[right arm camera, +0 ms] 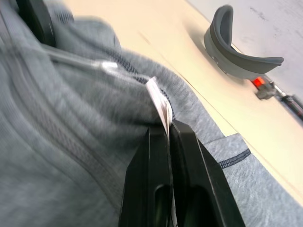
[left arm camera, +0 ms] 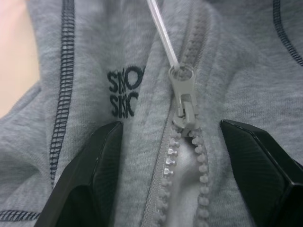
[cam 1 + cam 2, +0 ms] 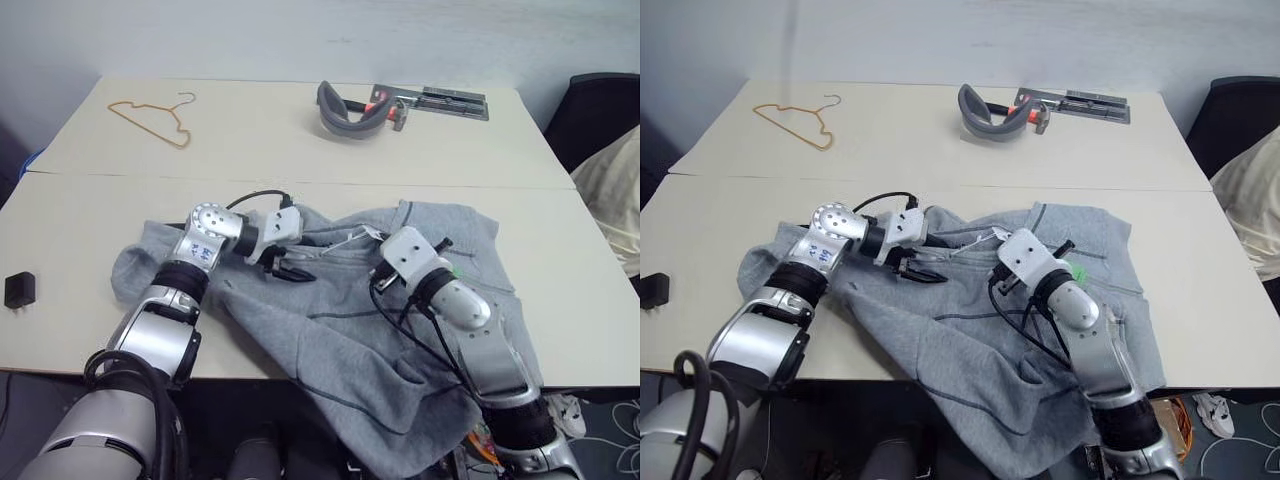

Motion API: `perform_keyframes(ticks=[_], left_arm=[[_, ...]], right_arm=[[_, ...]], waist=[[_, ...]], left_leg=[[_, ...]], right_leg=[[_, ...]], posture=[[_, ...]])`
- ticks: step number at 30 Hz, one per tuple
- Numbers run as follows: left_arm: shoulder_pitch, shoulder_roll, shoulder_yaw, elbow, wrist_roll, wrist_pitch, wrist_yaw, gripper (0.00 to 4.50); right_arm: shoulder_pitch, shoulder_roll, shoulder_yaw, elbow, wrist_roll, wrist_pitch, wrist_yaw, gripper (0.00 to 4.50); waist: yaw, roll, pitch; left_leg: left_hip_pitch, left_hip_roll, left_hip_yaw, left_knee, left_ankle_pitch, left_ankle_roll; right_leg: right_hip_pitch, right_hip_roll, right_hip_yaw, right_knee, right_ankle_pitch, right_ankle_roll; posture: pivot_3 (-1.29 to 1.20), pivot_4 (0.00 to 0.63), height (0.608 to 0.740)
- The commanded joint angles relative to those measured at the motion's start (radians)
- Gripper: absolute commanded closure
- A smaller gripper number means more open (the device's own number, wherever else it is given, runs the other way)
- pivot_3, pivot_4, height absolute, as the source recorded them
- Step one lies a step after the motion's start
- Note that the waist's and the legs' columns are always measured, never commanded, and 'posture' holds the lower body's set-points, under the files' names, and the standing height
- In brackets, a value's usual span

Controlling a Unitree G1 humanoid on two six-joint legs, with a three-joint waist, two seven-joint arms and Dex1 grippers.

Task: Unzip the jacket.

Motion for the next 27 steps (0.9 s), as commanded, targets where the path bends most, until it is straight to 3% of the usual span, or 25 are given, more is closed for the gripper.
perform_keyframes(ticks=[1,5,10,18,21,26,27], left_arm=[[0.038,-0.009,-0.003,0.029,0.026,-0.017,0.018,1.07],[0.047,-0.016,0.004,0.034,0.029,-0.018,0.027,1.07],[0.043,-0.025,0.01,0.031,0.024,-0.015,0.024,1.07],[0.021,-0.034,0.014,0.022,0.02,-0.017,0.0,1.07],[0.023,-0.036,0.016,0.012,0.019,-0.018,-0.006,1.07],[0.026,-0.037,0.017,0.002,0.02,-0.022,-0.01,1.07],[0.027,-0.035,0.017,0.0,0.02,-0.022,-0.012,1.07]], right_arm=[[0.024,-0.014,-0.086,-0.165,0.051,0.065,0.011,4.45],[0.06,-0.057,-0.135,-0.232,0.056,0.113,0.011,4.45],[0.113,-0.2,-0.067,-0.208,-0.028,0.028,0.029,4.45],[0.051,-0.137,-0.025,-0.165,0.018,0.054,0.006,2.23],[0.028,-0.093,-0.039,-0.165,0.04,0.087,-0.004,2.23],[0.004,-0.11,-0.027,-0.086,-0.002,0.05,-0.03,2.23],[0.003,-0.111,-0.026,-0.078,0.001,0.041,-0.028,2.51]], waist=[[0.0,0.0,0.0],[0.004,0.001,-0.001],[0.013,0.001,-0.001],[0.01,0.002,-0.001],[0.005,0.002,-0.001],[0.003,0.002,-0.001],[0.003,0.002,-0.001]], left_leg=[[0.0,0.0,0.0,0.0,0.0,0.0],[0.0,-0.001,0.0,0.0,0.0,0.0],[0.0,-0.002,0.0,0.0,-0.001,0.001],[0.002,-0.001,0.0,0.0,-0.001,0.001],[0.002,-0.001,0.0,0.0,0.0,0.001],[0.001,-0.002,0.0,0.0,0.0,0.001],[0.001,-0.001,0.0,0.0,0.0,0.001]], right_leg=[[0.0,0.0,0.0,0.0,0.0,0.0],[0.001,-0.001,0.0,-0.002,0.0,0.0],[0.001,-0.001,0.0,-0.005,0.0,0.0],[0.002,0.0,0.0,-0.004,0.0,0.0],[0.002,0.0,0.0,-0.004,0.0,0.0],[0.002,-0.001,0.0,-0.004,0.0,0.0],[0.002,-0.001,0.0,-0.004,0.0,0.0]], posture=[[0.0,0.15,0.74],[0.0,0.15,0.74],[0.0,0.15,0.74],[0.0,0.15,0.74],[0.0,0.15,0.74],[0.0,0.15,0.74],[0.0,0.15,0.74]])
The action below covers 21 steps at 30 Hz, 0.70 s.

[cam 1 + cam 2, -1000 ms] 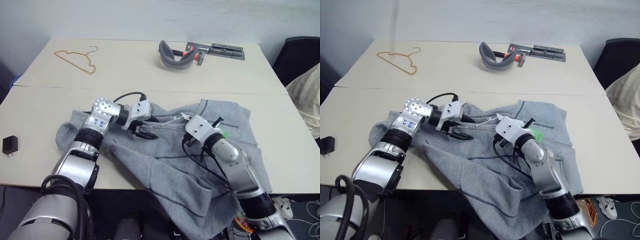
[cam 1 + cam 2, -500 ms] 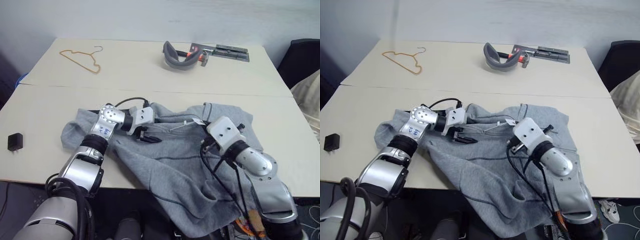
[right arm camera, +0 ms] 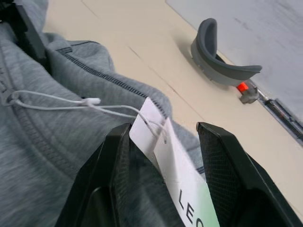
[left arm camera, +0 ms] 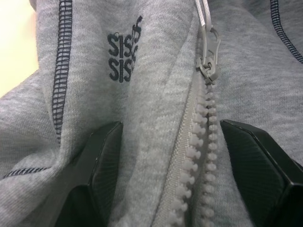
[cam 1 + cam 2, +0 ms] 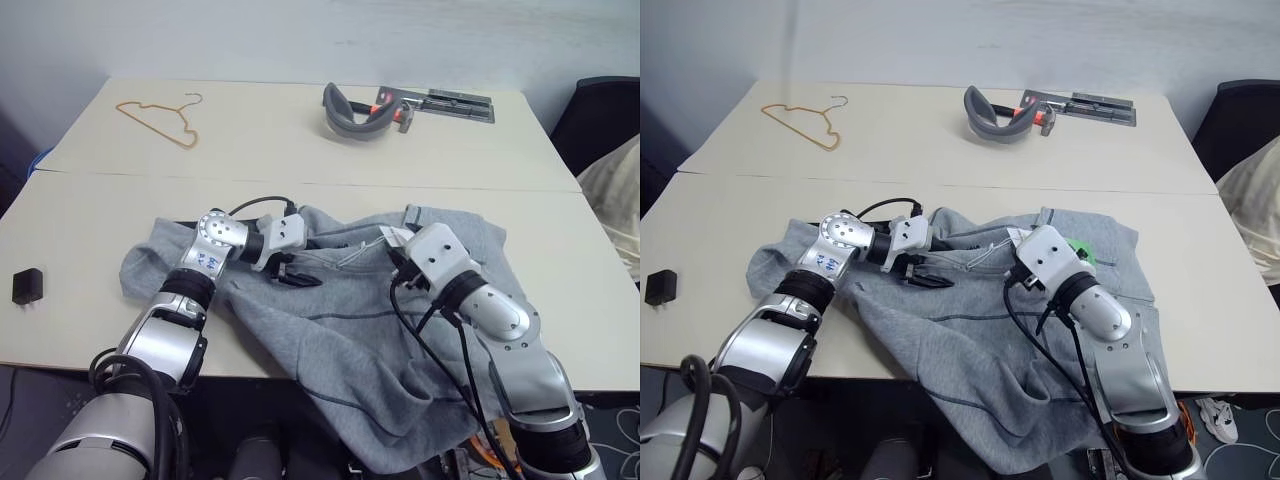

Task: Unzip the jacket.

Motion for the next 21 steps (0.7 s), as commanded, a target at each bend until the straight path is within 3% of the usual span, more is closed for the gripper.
perform_keyframes(ticks=[1,3,6,8,13,17,21], left_arm=[[0.008,-0.004,-0.009,-0.021,0.015,0.0,-0.015,1.07],[0.008,-0.003,-0.003,-0.026,0.009,0.003,-0.018,1.07],[0.009,-0.003,0.003,-0.031,0.004,0.009,-0.02,1.07],[0.009,-0.006,0.003,-0.033,0.006,0.009,-0.013,1.07],[0.011,-0.007,0.006,-0.046,0.003,0.018,-0.009,1.07],[0.015,-0.006,0.006,-0.053,0.003,0.021,-0.011,1.07],[0.02,-0.008,0.006,-0.053,0.005,0.019,-0.002,1.07]], right_arm=[[-0.005,-0.005,-0.007,0.012,0.004,-0.045,-0.008,2.6],[0.001,0.007,-0.013,0.006,0.026,-0.042,-0.002,3.06],[0.01,0.027,-0.029,-0.01,0.065,-0.023,0.003,4.09],[0.019,0.031,-0.04,-0.002,0.073,-0.025,-0.005,4.46],[0.012,0.049,-0.065,0.028,0.089,-0.02,-0.033,4.46],[-0.022,0.111,-0.232,0.042,0.143,0.08,-0.123,4.46],[-0.008,0.062,-0.452,0.003,0.193,0.146,-0.148,4.46]], waist=[[-0.001,0.0,0.0],[-0.002,0.0,0.0],[-0.002,0.0,0.0],[-0.002,0.0,0.0],[-0.001,0.0,0.0],[0.0,0.0,0.0],[0.009,0.0,0.0]], left_leg=[[0.0,0.0,0.0,0.0,0.0,0.0],[0.0,0.0,0.0,0.0,0.0,0.0],[0.0,0.0,0.0,0.0,0.0,0.0],[0.0,0.0,0.0,0.0,0.0,0.0],[0.0,0.0,0.0,0.0,0.0,0.0],[0.0,0.0,0.0,0.0,0.0,0.0],[-0.001,0.0,0.0,-0.001,0.0,0.0]], right_leg=[[0.0,0.0,0.0,0.0,0.0,0.0],[0.0,0.0,0.0,0.0,0.0,0.0],[0.0,0.0,0.0,0.0,0.0,0.0],[0.0,0.0,0.0,0.0,0.0,0.0],[0.0,0.0,0.0,0.0,0.0,0.0],[0.0,0.0,0.0,0.0,0.0,0.0],[0.0,-0.001,0.0,0.0,0.0,0.0]], posture=[[0.0,0.15,0.74],[0.0,0.15,0.74],[0.0,0.15,0.74],[0.0,0.15,0.74],[0.0,0.15,0.74],[0.0,0.15,0.74],[0.0,0.15,0.74]])
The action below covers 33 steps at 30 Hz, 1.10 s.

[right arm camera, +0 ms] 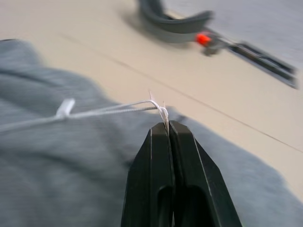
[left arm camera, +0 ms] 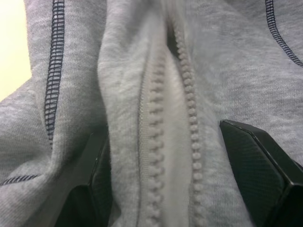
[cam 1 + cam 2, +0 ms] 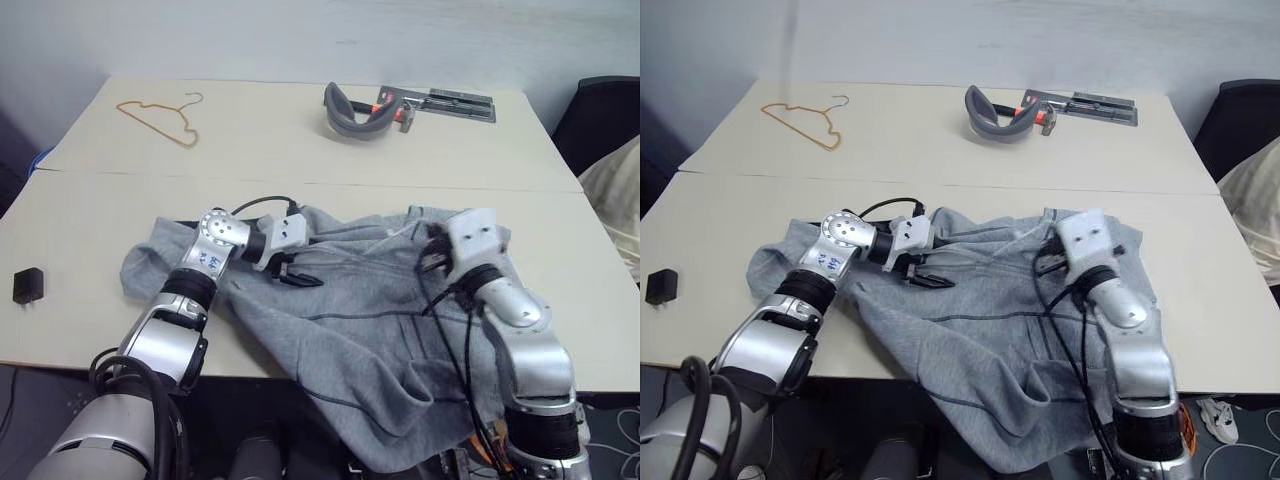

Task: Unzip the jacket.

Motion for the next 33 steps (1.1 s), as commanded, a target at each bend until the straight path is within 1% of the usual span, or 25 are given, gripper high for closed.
perform_keyframes(ticks=[1,4,6,10,12,14,17,20,23,26,29,31,32,33], left_arm=[[0.016,-0.002,0.003,-0.02,0.005,-0.001,0.005,1.07],[0.023,-0.005,0.001,-0.021,0.006,-0.005,0.007,1.07],[0.026,-0.006,0.0,-0.02,0.008,-0.008,0.009,1.07],[0.028,-0.009,0.001,-0.007,0.012,-0.02,0.022,1.07],[0.028,-0.009,0.002,-0.003,0.011,-0.023,0.025,1.07],[0.029,-0.007,0.004,-0.002,0.011,-0.025,0.027,1.07],[0.032,-0.006,0.009,-0.003,0.007,-0.025,0.034,1.07],[0.035,-0.005,0.017,-0.011,0.001,-0.019,0.039,1.07],[0.041,0.0,0.041,-0.058,-0.034,0.036,0.013,1.07],[0.069,0.046,0.061,-0.18,-0.098,0.166,-0.104,1.07],[0.102,0.128,0.086,-0.346,-0.19,0.368,-0.231,0.51],[0.122,0.209,0.11,-0.452,-0.247,0.492,-0.297,0.0],[0.13,0.237,0.116,-0.489,-0.264,0.533,-0.311,0.0],[0.136,0.299,0.124,-0.538,-0.306,0.601,-0.334,0.0]], right_arm=[[0.021,-0.068,-0.228,-0.063,0.041,0.052,-0.027,4.46],[0.073,-0.158,-0.392,-0.056,0.078,0.075,0.008,4.46],[0.111,-0.209,-0.456,-0.037,0.094,0.068,0.027,4.46],[0.192,-0.37,-0.657,0.152,0.113,-0.012,0.075,4.46],[0.189,-0.43,-0.711,0.254,0.132,-0.046,0.084,4.46],[0.177,-0.473,-0.723,0.315,0.146,-0.068,0.09,4.46],[0.15,-0.504,-0.682,0.349,0.174,-0.088,0.11,4.46],[0.14,-0.497,-0.6,0.357,0.204,-0.107,0.154,4.46],[0.152,-0.495,-0.472,0.364,0.242,-0.111,0.255,4.46],[0.169,-0.53,-0.38,0.36,0.3,-0.117,0.4,3.9],[0.178,-0.594,-0.363,0.379,0.35,-0.112,0.525,2.92],[0.204,-0.655,-0.386,0.386,0.391,-0.102,0.624,2.18],[0.215,-0.675,-0.396,0.389,0.406,-0.102,0.654,1.9],[0.241,-0.712,-0.429,0.392,0.435,-0.091,0.721,1.54]], waist=[[0.005,0.0,0.0],[0.014,0.001,0.0],[0.016,0.002,-0.001],[0.016,0.004,-0.002],[0.015,0.004,-0.003],[0.012,0.005,-0.003],[0.005,0.006,-0.003],[0.002,0.006,-0.003],[-0.003,0.006,-0.003],[-0.008,0.006,-0.003],[-0.011,0.007,-0.002],[-0.014,0.008,-0.002],[-0.014,0.008,-0.002],[-0.014,0.008,-0.002]], left_leg=[[0.0,0.0,0.0,0.0,0.0,0.0],[0.0,0.0,0.001,-0.002,0.0,0.0],[0.0,0.0,0.001,-0.002,0.0,0.0],[0.001,-0.001,0.003,-0.002,-0.001,0.002],[0.002,-0.001,0.004,-0.002,-0.001,0.003],[0.003,-0.001,0.005,-0.003,-0.001,0.004],[0.004,0.0,0.006,-0.003,-0.001,0.004],[0.004,0.0,0.006,-0.003,-0.001,0.003],[0.004,0.0,0.006,-0.003,0.0,0.003],[0.003,0.0,0.005,-0.003,0.0,0.003],[0.003,0.001,0.005,-0.004,0.001,0.001],[0.003,0.001,0.005,-0.004,0.001,0.001],[0.003,0.002,0.005,-0.004,0.001,0.001],[0.003,0.002,0.005,-0.004,0.001,0.001]], right_leg=[[0.0,0.0,0.0,0.0,0.0,0.0],[0.0,0.0,0.0,0.0,0.0,0.0],[0.0,0.001,0.001,-0.002,0.0,0.0],[0.0,0.001,0.002,-0.002,0.0,0.0],[0.0,0.001,0.003,-0.002,0.0,0.0],[0.0,0.002,0.005,-0.002,0.0,0.0],[0.0,0.003,0.006,-0.001,0.0,0.0],[0.0,0.003,0.006,-0.001,0.0,0.0],[0.0,0.003,0.006,-0.001,0.0,0.0],[0.0,0.003,0.006,-0.001,0.0,0.0],[-0.001,0.004,0.006,-0.001,0.0,0.0],[-0.001,0.004,0.006,0.0,0.0,0.0],[-0.001,0.004,0.006,0.0,0.0,0.0],[-0.001,0.004,0.006,-0.001,0.0,0.0]], posture=[[0.0,0.15,0.74],[0.0,0.15,0.74],[0.0,0.15,0.74],[0.0,0.15,0.74],[0.0,0.15,0.74],[0.0,0.15,0.74],[0.0,0.15,0.74],[0.0,0.15,0.74],[0.0,0.15,0.74],[0.0,0.15,0.74],[0.0,0.15,0.74],[0.0,0.15,0.74],[0.0,0.15,0.74],[0.0,0.15,0.74]])
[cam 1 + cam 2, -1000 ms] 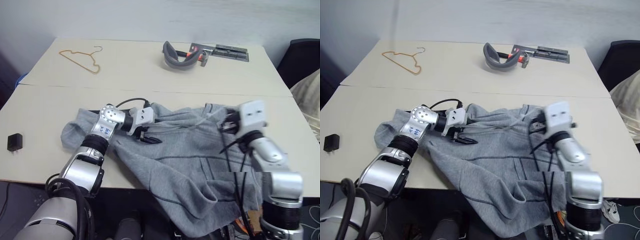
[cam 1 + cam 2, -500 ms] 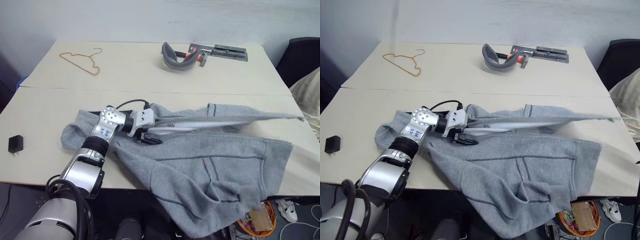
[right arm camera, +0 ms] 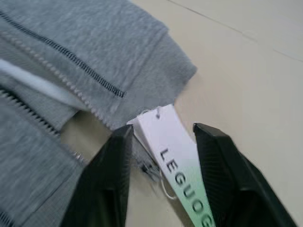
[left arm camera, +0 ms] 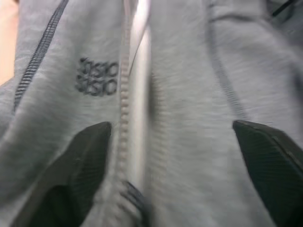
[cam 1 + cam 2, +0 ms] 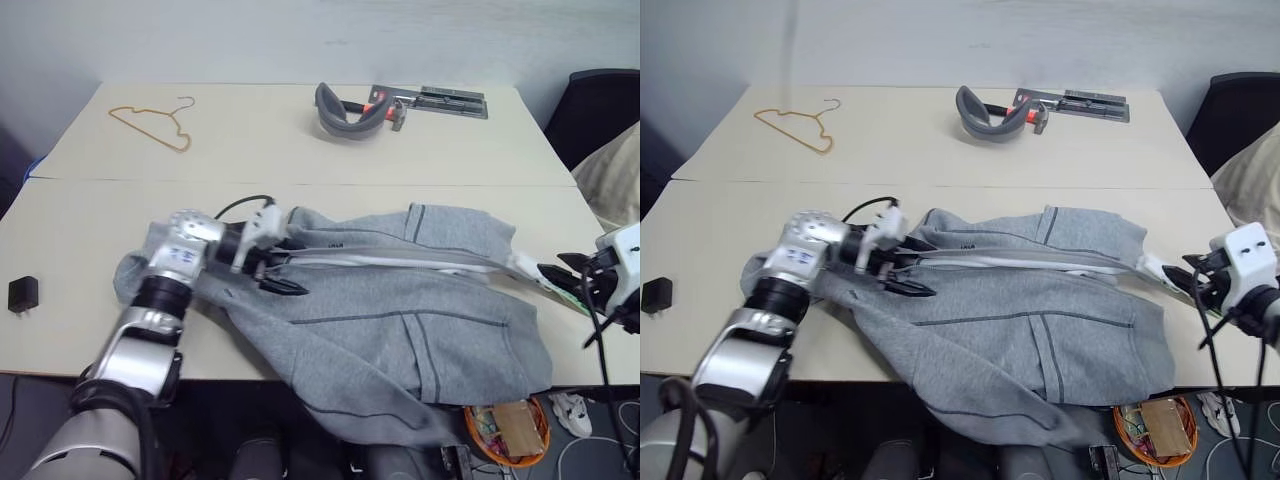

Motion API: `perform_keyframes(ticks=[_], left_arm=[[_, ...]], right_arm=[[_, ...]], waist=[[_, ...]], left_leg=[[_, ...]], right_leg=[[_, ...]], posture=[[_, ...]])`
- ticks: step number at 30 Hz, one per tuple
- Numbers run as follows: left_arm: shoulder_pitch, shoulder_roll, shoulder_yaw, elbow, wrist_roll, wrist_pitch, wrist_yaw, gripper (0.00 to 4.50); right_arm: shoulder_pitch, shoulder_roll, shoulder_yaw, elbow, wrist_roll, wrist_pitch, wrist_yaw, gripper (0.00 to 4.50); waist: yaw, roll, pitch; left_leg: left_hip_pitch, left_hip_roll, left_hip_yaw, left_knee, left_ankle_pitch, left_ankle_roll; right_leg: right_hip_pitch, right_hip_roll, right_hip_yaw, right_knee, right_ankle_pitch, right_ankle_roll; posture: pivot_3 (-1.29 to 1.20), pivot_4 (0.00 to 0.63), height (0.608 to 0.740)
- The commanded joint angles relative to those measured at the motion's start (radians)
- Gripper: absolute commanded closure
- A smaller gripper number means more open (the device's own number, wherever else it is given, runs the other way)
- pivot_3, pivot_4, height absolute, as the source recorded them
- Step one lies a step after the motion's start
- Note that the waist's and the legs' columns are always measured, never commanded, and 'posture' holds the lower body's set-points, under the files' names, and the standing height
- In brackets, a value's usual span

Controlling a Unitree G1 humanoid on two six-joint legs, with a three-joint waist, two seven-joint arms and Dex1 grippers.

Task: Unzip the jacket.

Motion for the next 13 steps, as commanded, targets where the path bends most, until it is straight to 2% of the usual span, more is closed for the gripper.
perform_keyframes(ticks=[1,4,5,9,11,13], left_arm=[[0.016,0.17,0.051,-0.174,-0.146,0.202,-0.101,0.0],[0.039,0.367,0.071,-0.249,-0.251,0.281,-0.113,0.0],[0.04,0.427,0.094,-0.228,-0.24,0.259,-0.113,0.0],[0.063,0.574,0.129,-0.165,-0.222,0.189,-0.113,0.0],[0.079,0.607,0.138,-0.148,-0.217,0.165,-0.106,0.0],[0.099,0.616,0.15,-0.139,-0.203,0.127,-0.076,0.0]], right_arm=[[0.065,-0.11,-0.122,-0.005,0.098,0.028,0.199,1.23],[0.157,-0.207,-0.261,-0.003,0.173,0.1,0.391,0.14],[0.194,-0.236,-0.325,0.009,0.185,0.115,0.467,0.03],[0.268,-0.293,-0.457,0.067,0.198,0.149,0.603,0.03],[0.282,-0.297,-0.476,0.083,0.196,0.148,0.622,0.03],[0.284,-0.286,-0.471,0.082,0.197,0.141,0.615,0.03]], waist=[[0.001,0.0,0.0],[-0.001,0.0,0.0],[-0.001,0.0,0.0],[0.002,0.0,0.0],[0.002,-0.001,0.001],[0.003,-0.001,0.001]], left_leg=[[0.0,0.0,-0.001,0.0,0.0,0.0],[0.0,0.0,-0.001,-0.002,-0.001,0.001],[0.0,0.0,-0.001,-0.002,-0.001,0.001],[0.004,0.0,-0.002,-0.002,-0.003,0.005],[0.016,0.0,-0.002,-0.006,-0.005,0.006],[0.02,0.0,-0.004,-0.008,-0.007,0.007]], right_leg=[[0.001,0.0,0.0,0.0,0.0,0.0],[0.0,0.0,0.0,-0.001,0.0,0.0],[0.0,0.0,0.0,-0.002,0.0,0.0],[0.006,-0.001,-0.002,-0.005,0.0,0.0],[0.02,-0.001,-0.002,-0.011,-0.001,-0.001],[0.025,-0.001,-0.004,-0.015,-0.001,-0.001]], posture=[[0.0,0.15,0.74],[0.0,0.15,0.74],[0.0,0.15,0.74],[0.0,0.15,0.74],[0.0,0.15,0.74],[0.0,0.15,0.74]])
